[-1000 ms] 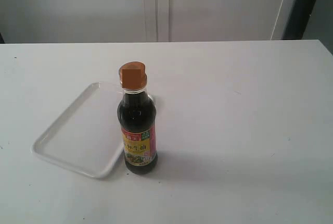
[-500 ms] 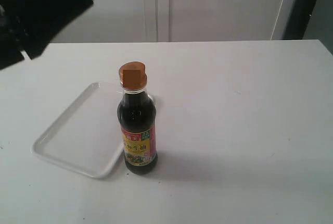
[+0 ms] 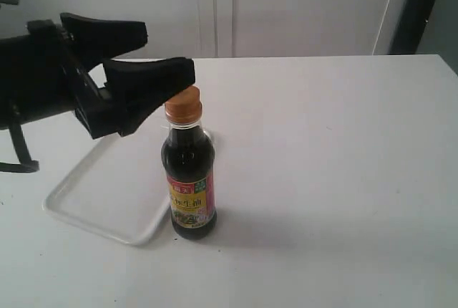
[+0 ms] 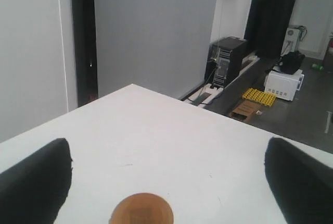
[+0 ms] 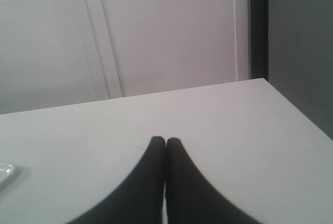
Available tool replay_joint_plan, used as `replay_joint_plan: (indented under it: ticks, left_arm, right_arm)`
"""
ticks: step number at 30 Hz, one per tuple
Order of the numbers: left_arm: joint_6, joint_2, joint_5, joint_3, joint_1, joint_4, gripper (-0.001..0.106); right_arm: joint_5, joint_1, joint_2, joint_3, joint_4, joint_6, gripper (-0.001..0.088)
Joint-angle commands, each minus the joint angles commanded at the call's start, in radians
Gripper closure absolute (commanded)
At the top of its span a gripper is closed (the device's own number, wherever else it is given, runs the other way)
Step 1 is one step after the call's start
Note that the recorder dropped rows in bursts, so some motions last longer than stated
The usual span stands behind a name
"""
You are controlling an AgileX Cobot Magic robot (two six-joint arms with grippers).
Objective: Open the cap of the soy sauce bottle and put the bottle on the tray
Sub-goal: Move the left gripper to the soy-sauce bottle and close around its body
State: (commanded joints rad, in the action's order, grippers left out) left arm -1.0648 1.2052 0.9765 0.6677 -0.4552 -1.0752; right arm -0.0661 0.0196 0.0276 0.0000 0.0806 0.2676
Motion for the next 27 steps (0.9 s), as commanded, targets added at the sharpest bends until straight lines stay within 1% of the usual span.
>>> replay_joint_plan:
  ticks: [4, 7, 11, 18, 22, 24, 27]
  left_arm:
    - [0.05, 0.042, 0.002, 0.0, -0.014, 0.0, 0.0]
    - [0.068, 0.076, 0.003, 0.0, -0.047, 0.0, 0.0]
    - [0.078, 0.115, -0.002, 0.0, -0.068, 0.0, 0.0]
    - [0.108, 0.169, 0.005, -0.02, -0.069, -0.004, 0.0]
    - [0.153, 0.177, -0.005, -0.02, -0.069, 0.028, 0.0]
    - [0.158, 0.195, -0.014, -0.025, -0.069, 0.019, 0.0]
    - [0.207, 0.24, -0.007, -0.041, -0.069, 0.036, 0.0]
  right_arm:
    - [0.0, 0.0, 0.0, 0.0, 0.0, 0.0, 0.0868]
    - [0.0, 0.0, 0.0, 0.0, 0.0, 0.0, 0.0868]
    - [0.0, 0.0, 0.0, 0.0, 0.0, 0.0, 0.0868]
    - [-0.027, 0.0, 0.0, 0.0, 0.0, 0.0, 0.0868]
    - [-0.041, 0.0, 0.0, 0.0, 0.0, 0.0, 0.0868]
    - [-0.041, 0.0, 0.0, 0.0, 0.0, 0.0, 0.0868]
    - [-0.041, 0.0, 0.0, 0.0, 0.0, 0.0, 0.0868]
